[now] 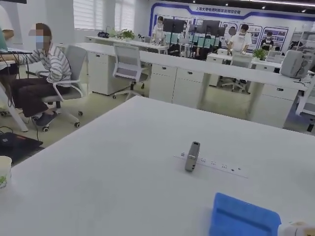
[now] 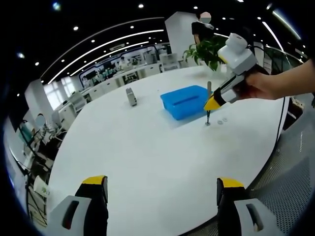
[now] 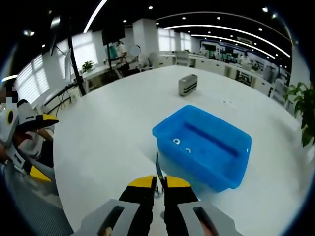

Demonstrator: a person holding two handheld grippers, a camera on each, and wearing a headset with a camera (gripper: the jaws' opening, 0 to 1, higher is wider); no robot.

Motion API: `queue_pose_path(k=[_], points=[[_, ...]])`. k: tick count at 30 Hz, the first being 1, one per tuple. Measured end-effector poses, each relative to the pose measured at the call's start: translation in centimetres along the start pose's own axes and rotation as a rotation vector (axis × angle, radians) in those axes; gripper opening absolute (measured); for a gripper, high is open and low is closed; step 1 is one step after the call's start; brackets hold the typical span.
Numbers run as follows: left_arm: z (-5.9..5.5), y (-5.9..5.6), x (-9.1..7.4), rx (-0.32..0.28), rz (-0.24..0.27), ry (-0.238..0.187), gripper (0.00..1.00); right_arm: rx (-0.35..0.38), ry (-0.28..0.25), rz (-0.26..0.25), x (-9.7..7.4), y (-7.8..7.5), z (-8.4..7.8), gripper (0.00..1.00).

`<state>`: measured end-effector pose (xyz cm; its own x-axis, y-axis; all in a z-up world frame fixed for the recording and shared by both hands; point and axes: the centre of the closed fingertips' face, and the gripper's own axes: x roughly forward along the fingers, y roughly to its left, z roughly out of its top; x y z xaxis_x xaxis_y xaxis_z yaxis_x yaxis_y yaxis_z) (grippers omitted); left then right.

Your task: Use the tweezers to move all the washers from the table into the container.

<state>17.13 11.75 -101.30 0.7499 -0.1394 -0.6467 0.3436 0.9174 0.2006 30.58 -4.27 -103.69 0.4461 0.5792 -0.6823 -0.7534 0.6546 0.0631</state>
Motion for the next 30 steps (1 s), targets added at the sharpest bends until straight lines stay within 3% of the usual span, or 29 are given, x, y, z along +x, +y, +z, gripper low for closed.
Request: queue_pose_path(k=[15, 24, 30], points=[[0.1, 0.1, -0.1, -0.007, 0.007, -0.009, 0.94, -0.009, 0.028, 0.009, -0.3, 0.1, -0.1, 0.01], [0.3, 0.1, -0.1, -0.005, 0.004, -0.016, 0.94, -0.005, 0.000, 0.035, -1.6, 0.5, 1.5, 0.01], [0.3, 0.0, -0.1, -0.005, 0.003, -0.017, 0.94, -0.036, -0.021, 0.022, -2.4, 0.3, 2.6, 0.02]])
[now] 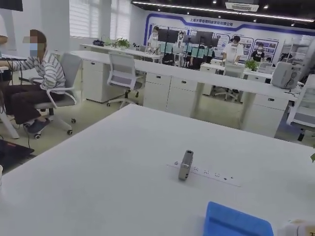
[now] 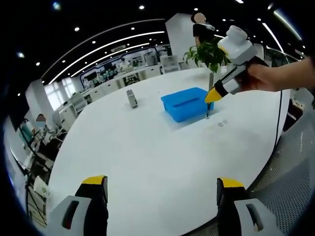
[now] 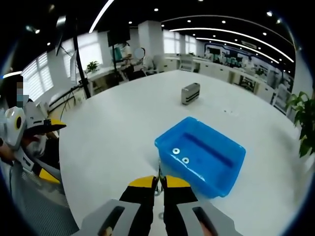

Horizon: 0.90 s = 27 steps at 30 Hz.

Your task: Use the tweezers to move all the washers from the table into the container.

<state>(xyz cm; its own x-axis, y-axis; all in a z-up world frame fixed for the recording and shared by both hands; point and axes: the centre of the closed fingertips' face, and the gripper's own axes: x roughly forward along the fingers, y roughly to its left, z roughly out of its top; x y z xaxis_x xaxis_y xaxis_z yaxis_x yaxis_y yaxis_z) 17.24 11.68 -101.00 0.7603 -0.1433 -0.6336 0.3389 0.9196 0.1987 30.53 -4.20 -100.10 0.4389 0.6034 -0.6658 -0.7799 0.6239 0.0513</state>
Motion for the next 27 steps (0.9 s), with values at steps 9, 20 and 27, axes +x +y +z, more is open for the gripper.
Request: queue_pose_path(k=[9, 20, 27], points=[[0.1, 0.0, -0.1, 0.000, 0.001, -0.003, 0.94, 0.002, -0.014, -0.015, -0.7, -0.6, 0.4, 0.02], [0.1, 0.0, -0.2, 0.001, 0.001, 0.000, 0.94, -0.003, -0.029, -0.017, -0.9, -0.7, 1.1, 0.02], [0.0, 0.0, -0.2, 0.000, 0.001, 0.002, 0.94, -0.015, -0.036, -0.018, -0.8, -0.7, 1.7, 0.02]])
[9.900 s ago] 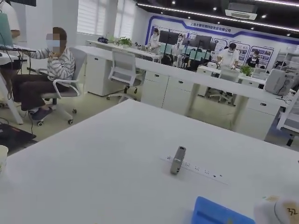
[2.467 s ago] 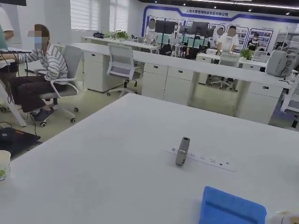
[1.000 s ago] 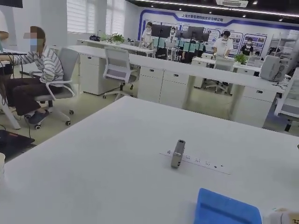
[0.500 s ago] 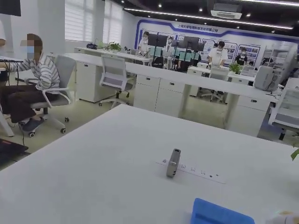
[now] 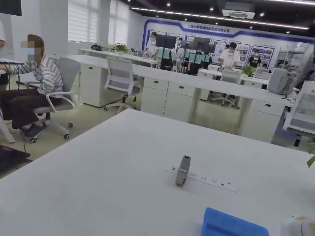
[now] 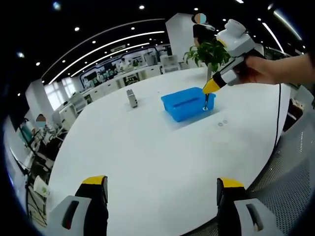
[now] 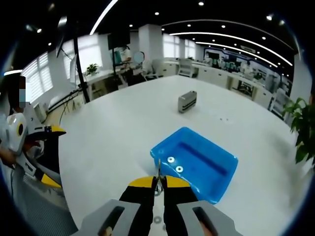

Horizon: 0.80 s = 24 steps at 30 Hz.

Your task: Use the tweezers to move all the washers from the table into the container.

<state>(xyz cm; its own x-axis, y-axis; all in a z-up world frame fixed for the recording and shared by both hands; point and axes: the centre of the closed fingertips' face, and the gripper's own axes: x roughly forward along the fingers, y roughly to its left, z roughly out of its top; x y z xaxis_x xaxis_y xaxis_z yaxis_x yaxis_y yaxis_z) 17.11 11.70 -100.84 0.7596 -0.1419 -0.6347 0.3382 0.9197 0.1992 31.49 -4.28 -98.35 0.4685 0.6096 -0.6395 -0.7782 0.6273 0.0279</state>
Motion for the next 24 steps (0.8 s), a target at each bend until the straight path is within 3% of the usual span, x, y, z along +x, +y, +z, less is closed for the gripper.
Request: queue_pose_path(k=[24], points=[[0.1, 0.1, -0.1, -0.008, 0.004, -0.007, 0.94, -0.052, -0.030, 0.002, -0.8, 0.1, 2.7, 0.02]])
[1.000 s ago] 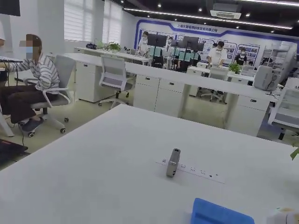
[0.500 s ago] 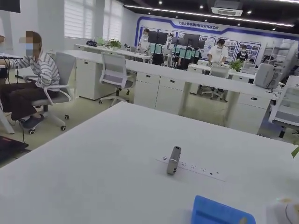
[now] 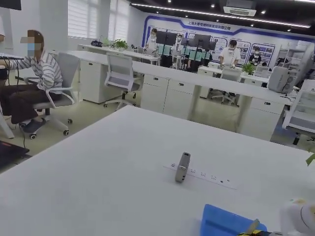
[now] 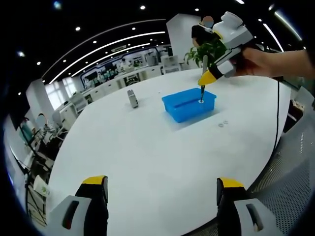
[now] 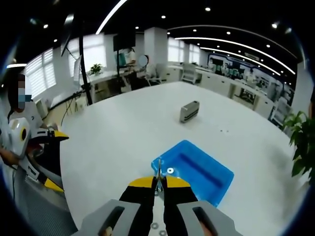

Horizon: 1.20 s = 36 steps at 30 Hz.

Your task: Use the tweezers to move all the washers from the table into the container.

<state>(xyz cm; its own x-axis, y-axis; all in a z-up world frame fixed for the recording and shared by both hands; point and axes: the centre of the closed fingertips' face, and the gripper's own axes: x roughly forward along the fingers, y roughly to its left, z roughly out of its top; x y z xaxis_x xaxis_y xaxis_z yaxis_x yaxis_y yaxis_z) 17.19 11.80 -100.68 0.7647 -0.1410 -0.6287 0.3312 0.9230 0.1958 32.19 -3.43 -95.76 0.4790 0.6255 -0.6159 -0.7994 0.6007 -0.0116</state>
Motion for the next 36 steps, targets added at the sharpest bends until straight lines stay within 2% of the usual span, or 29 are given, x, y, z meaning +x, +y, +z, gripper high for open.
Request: queue_pose_path(k=[24, 36], points=[[-0.1, 0.0, 0.0, -0.004, 0.002, 0.000, 0.93, -0.014, -0.028, -0.008, -0.8, -0.5, 1.8, 0.02], [-0.2, 0.0, 0.1, 0.000, 0.001, 0.008, 0.93, -0.016, -0.023, -0.003, -0.8, -0.4, 1.7, 0.02]])
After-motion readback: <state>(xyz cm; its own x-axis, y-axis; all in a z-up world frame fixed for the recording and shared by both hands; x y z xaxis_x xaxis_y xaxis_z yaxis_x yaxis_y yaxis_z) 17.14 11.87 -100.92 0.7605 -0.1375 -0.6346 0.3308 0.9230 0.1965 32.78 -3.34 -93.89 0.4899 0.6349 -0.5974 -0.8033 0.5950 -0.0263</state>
